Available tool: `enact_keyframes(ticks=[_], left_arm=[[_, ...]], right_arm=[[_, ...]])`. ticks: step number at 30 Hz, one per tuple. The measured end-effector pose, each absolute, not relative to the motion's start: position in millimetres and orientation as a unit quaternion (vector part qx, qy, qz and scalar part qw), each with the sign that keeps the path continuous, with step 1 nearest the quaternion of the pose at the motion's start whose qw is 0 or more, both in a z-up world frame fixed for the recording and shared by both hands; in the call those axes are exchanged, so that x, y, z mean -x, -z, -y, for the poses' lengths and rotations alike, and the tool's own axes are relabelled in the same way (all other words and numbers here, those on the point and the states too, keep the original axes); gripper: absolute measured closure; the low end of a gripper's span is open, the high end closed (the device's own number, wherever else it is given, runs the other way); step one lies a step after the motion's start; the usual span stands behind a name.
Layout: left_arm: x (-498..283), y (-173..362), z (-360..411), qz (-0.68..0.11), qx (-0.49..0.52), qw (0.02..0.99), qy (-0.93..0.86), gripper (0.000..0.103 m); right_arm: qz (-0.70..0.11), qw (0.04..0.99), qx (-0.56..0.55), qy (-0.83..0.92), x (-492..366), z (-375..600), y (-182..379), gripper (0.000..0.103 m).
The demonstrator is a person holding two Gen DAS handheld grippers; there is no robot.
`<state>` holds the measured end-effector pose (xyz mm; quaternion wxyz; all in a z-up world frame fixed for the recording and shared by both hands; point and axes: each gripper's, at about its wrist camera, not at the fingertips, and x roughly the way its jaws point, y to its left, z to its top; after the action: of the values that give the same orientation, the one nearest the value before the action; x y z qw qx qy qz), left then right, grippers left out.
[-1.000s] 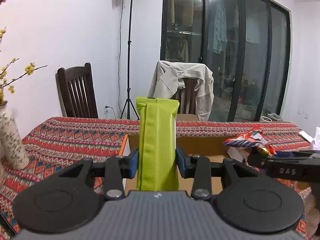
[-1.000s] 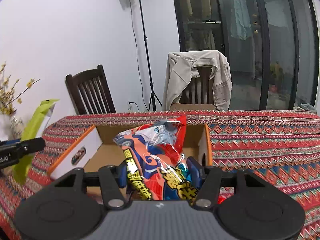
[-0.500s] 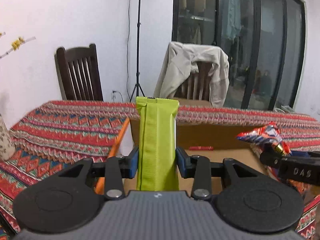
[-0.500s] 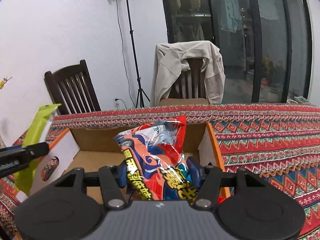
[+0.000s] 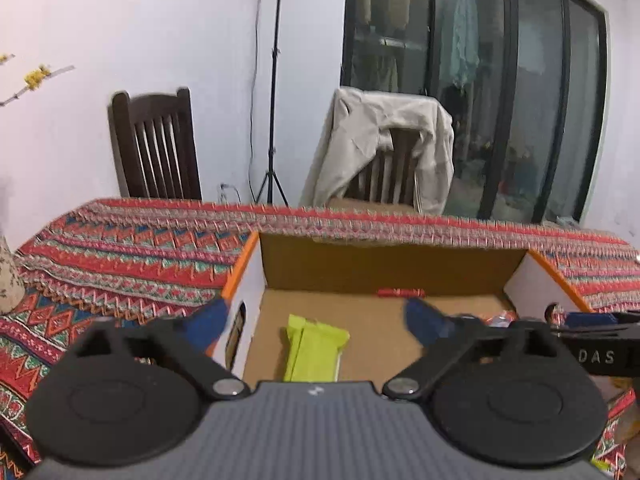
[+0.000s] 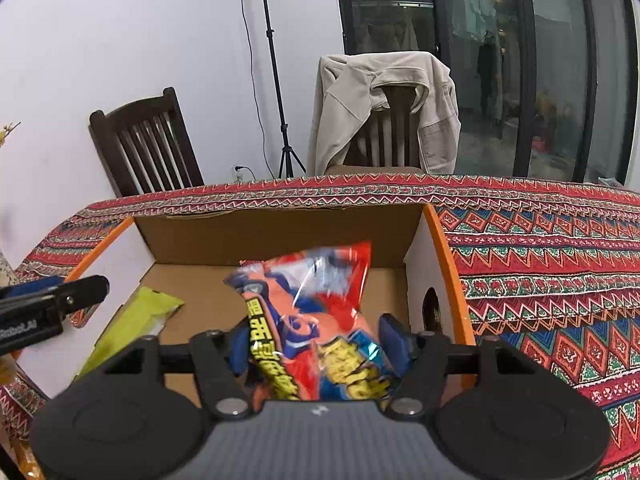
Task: Organize snacks
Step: 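Carry both snacks over the cardboard box and open both tools to drop them, then move both tools back toward the snack pile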
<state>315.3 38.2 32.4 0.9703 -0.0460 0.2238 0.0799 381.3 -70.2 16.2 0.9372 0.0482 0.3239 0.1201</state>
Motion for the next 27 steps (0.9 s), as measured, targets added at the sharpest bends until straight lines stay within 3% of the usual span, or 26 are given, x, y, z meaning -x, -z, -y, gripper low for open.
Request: enact_keyframes(ticks=[3, 14, 27], left_arm=[[-312, -38, -41, -0.211, 0.062, 0.972, -0.08, 0.0], [-298, -61, -41, -0.197, 0.066, 0.974, -0.091, 0.0], [-219, -92, -36, -0.179, 0.066, 0.979, -0.074, 0.0]], right_arm=[[-0.31, 0.942, -0.054, -0.121, -378, 73, -21, 0.001], [-0.273, 0.954, -0.055, -0.114, -362, 75, -42, 0.0], [-0.24, 0.961, -0.045, -0.131, -282, 85, -82, 0.0]])
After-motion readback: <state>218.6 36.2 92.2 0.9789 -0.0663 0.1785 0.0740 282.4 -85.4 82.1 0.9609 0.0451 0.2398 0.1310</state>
